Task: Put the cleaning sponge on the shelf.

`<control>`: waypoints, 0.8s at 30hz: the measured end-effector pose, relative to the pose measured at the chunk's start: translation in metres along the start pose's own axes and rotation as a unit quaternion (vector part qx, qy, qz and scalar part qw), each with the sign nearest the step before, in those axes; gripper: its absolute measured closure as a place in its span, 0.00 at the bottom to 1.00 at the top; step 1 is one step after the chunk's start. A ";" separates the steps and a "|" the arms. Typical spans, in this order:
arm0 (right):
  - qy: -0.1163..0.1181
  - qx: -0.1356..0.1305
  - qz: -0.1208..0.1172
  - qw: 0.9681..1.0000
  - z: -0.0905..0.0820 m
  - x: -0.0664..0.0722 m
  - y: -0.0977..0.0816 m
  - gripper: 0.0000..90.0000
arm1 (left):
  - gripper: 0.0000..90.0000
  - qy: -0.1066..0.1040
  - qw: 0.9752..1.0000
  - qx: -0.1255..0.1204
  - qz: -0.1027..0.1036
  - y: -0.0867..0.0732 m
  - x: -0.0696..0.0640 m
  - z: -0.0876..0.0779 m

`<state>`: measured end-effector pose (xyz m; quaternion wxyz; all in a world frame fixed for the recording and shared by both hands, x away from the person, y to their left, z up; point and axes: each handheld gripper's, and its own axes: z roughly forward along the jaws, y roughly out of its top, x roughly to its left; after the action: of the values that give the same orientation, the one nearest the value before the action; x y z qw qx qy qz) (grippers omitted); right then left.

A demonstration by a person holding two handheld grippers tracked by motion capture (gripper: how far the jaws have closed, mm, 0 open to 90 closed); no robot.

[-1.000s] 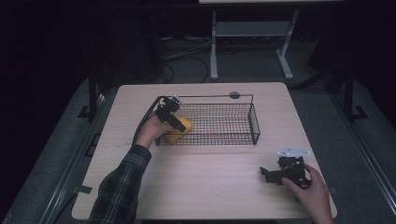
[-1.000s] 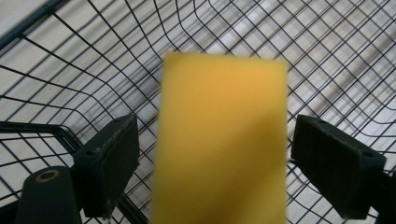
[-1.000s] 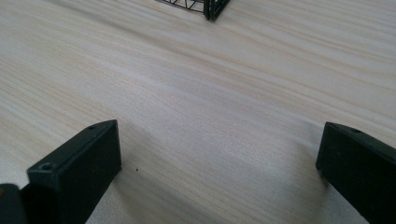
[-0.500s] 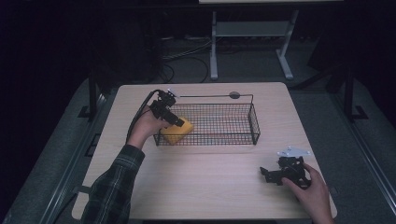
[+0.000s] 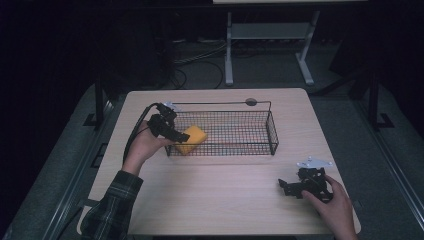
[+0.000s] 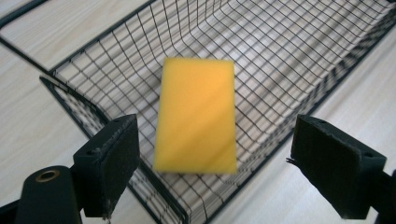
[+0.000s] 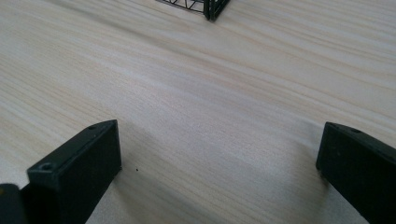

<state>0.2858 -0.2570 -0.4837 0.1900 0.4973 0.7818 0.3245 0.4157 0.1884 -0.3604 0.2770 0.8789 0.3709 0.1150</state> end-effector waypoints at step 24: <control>0.000 0.000 0.000 1.000 0.000 0.000 0.000 0.00 | 0.17 0.003 1.000 -0.004 -0.005 -0.091 -0.027 -0.020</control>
<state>0.2858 -0.2570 -0.4836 0.1900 0.4972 0.7820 0.3243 0.3352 0.2294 -0.3958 0.2796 0.8756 0.3759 0.1179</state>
